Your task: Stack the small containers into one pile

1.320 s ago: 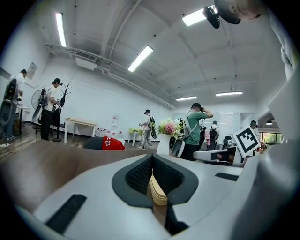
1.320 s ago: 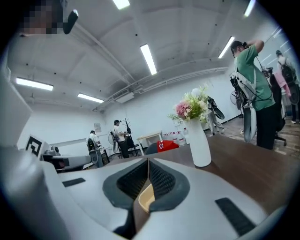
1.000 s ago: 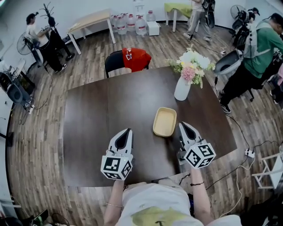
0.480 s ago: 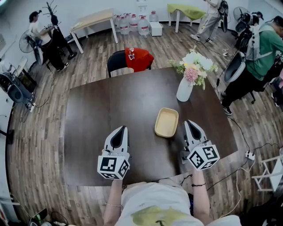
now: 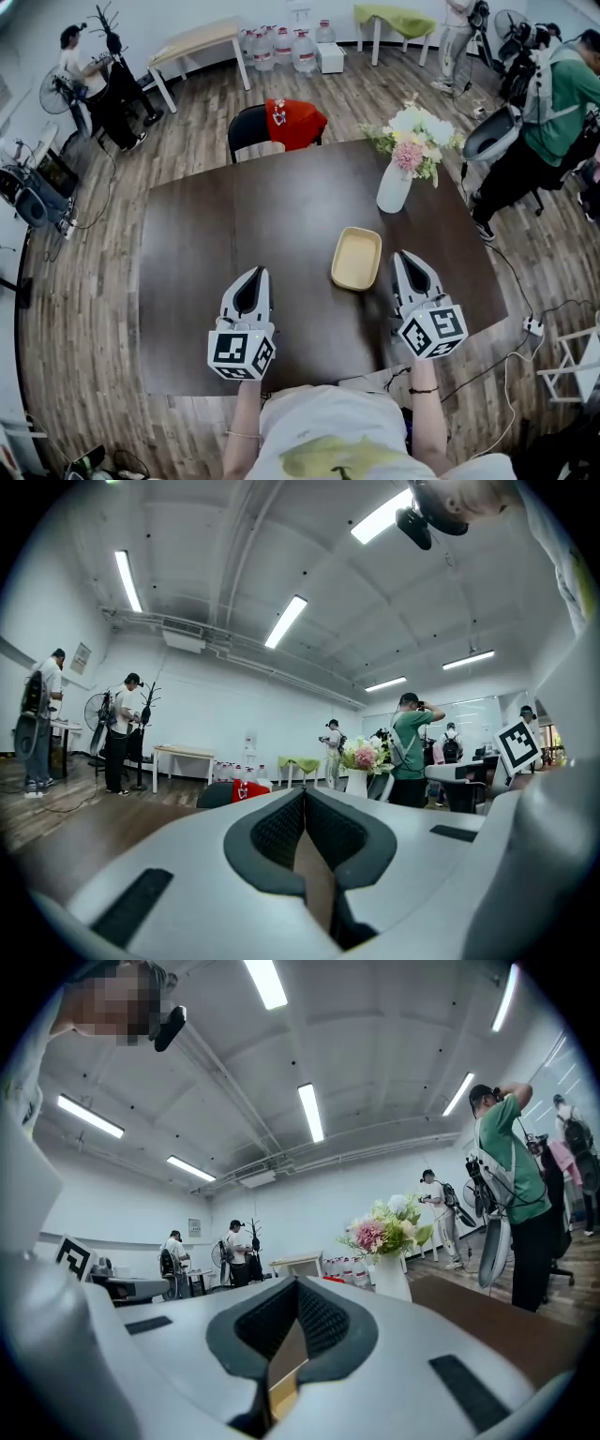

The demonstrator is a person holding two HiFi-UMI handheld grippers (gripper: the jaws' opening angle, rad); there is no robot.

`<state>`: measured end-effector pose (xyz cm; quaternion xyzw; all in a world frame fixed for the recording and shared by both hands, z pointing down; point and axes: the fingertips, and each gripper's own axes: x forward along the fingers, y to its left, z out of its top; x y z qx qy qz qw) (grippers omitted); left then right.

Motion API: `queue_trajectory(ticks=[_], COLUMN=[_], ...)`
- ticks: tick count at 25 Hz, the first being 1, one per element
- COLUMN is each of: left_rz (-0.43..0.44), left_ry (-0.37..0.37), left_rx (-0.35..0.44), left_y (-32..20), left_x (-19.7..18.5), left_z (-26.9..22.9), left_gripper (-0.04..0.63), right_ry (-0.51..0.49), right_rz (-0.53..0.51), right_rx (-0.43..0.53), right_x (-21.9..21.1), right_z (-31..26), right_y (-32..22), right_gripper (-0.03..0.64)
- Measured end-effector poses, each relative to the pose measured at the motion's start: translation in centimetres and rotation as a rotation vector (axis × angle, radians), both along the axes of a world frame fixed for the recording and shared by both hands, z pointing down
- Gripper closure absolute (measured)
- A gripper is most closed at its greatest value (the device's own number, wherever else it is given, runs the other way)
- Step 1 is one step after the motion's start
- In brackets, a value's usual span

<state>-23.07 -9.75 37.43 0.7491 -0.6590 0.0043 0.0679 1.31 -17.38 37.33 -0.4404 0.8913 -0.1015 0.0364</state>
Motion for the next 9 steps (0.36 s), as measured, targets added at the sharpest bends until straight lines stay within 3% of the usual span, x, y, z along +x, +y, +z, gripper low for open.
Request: queue_trajectory(ticks=[9], left_rz=[-0.010], left_ry=[-0.017], left_rx=[-0.001], left_y=[-0.66], left_x=[-0.53], left_z=[0.11], left_gripper=[0.569], right_ry=[0.014], right_rz=[0.011], right_rx=[0.002], right_x=[0.28], right_z=[0.40], right_y=[-0.59], right_gripper=[0.595])
